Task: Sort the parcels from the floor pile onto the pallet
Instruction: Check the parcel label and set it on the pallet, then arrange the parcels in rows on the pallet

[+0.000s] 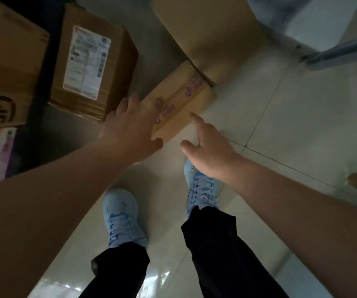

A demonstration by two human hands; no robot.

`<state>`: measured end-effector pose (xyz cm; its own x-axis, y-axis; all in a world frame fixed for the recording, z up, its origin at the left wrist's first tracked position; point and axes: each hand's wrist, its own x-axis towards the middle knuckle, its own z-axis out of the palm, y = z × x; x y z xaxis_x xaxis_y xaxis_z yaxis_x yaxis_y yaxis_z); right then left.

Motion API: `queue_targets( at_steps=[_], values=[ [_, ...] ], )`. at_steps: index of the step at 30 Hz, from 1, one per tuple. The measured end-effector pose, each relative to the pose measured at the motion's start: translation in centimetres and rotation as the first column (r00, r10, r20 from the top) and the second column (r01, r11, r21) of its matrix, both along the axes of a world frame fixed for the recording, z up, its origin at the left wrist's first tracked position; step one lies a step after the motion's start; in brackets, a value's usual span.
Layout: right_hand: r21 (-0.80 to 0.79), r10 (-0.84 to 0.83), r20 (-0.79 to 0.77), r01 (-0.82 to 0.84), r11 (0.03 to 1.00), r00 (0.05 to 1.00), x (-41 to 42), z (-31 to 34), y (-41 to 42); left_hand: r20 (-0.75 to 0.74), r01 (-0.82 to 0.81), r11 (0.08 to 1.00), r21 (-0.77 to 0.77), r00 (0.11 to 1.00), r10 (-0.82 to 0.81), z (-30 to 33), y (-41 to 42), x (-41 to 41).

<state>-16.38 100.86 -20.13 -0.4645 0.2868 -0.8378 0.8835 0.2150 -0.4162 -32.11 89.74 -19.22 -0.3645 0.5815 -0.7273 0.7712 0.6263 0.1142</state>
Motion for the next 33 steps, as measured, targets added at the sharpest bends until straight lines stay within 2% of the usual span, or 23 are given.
queue_targets(
  at_steps=[4,10,14,20,23,26,28,30,33],
  values=[
    [-0.067,-0.14,-0.046,0.137,0.988,0.989,0.1,-2.0,-0.9,0.034,-0.071,0.997,-0.013,0.997,0.071,-3.1,-0.1,0.9],
    [-0.187,-0.296,-0.105,0.273,0.944,0.949,-0.3,-2.4,-1.3,-0.034,-0.104,0.994,0.043,0.994,0.105,-5.4,-1.2,1.9],
    [-0.152,-0.342,-0.135,0.321,0.935,0.93,0.3,-1.8,-1.1,0.02,-0.185,0.981,0.053,0.983,0.184,-4.8,-1.0,1.6],
    [-0.049,-0.442,-0.105,0.439,0.897,0.891,0.8,2.6,-2.6,0.209,-0.264,0.96,-0.09,0.938,0.278,1.0,-2.1,0.1],
    [-0.032,-0.445,-0.091,0.444,0.896,0.891,0.6,5.3,-2.9,0.343,-0.347,0.922,-0.17,0.857,0.386,5.1,-2.7,-1.7],
    [-0.023,-0.473,-0.045,0.472,0.881,0.88,0.1,8.7,-2.9,0.518,-0.522,0.826,-0.214,0.656,0.549,9.3,-3.4,-3.7],
    [-0.044,-0.487,-0.031,0.486,0.873,0.873,-0.4,11.4,-3.0,0.563,-0.612,0.757,-0.228,0.552,0.616,12.3,-3.6,-4.8],
    [-0.083,-0.532,-0.058,0.527,0.846,0.845,-1.1,14.5,-3.3,0.589,-0.657,0.72,-0.225,0.497,0.637,15.7,-3.6,-5.7],
    [-0.187,-0.621,-0.189,0.593,0.783,0.76,-2.3,20.3,-3.7,0.631,-0.691,0.695,-0.201,0.451,0.631,21.2,-3.3,-6.7]
  ],
)
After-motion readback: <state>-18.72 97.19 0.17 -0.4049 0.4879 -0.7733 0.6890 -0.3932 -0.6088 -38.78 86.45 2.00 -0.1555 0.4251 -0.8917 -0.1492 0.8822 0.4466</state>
